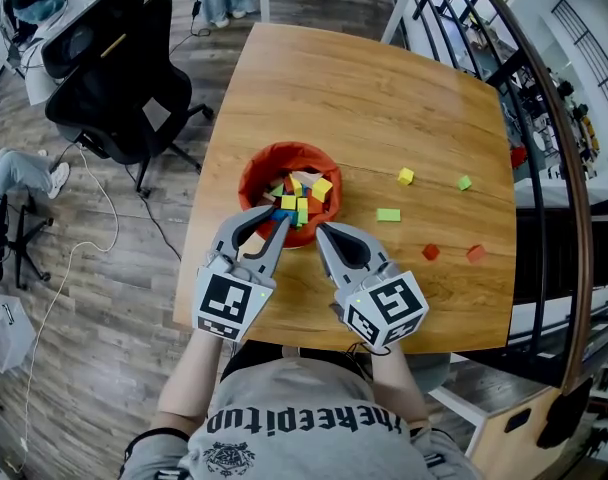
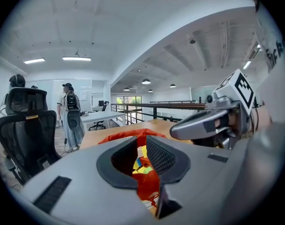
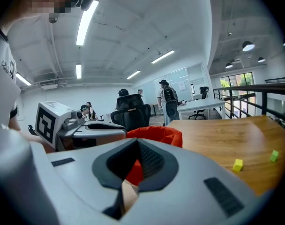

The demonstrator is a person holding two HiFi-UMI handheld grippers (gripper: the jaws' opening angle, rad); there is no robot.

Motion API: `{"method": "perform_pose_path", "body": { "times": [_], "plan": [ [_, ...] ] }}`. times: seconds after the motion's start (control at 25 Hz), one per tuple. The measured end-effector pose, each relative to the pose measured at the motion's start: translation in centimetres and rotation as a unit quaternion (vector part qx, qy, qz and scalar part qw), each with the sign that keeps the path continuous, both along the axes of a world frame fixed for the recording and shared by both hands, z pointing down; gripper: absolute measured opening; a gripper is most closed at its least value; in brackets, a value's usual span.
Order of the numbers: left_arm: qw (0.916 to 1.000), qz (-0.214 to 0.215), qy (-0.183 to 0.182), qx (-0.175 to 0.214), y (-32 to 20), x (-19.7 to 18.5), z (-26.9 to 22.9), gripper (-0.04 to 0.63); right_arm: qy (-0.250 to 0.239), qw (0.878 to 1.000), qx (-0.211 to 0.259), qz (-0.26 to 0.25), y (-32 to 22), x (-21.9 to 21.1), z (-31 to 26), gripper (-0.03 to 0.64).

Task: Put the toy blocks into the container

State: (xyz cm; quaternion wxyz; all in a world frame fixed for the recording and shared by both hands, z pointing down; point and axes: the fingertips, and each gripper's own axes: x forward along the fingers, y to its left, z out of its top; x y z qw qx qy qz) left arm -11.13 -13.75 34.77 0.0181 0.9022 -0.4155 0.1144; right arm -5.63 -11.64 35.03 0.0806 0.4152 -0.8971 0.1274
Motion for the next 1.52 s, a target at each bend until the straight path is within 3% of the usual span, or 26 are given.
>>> {"method": "perform_pose_path", "body": {
  "times": [0.36, 1.52],
  "plan": [
    [0.9999, -0.009, 0.009, 0.007, 1.1, -0.5, -0.7, 0.015, 0.004, 1.000, 0.010, -0.021, 0.3, -1.1, -0.4, 0.011],
    [0.9974, -0.059, 0.042, 0.010, 5.1, -3.4, -1.7, 0.014, 0.000, 0.995, 0.042, -0.088, 2.5, -5.2, -1.9, 0.011]
  ]
}}
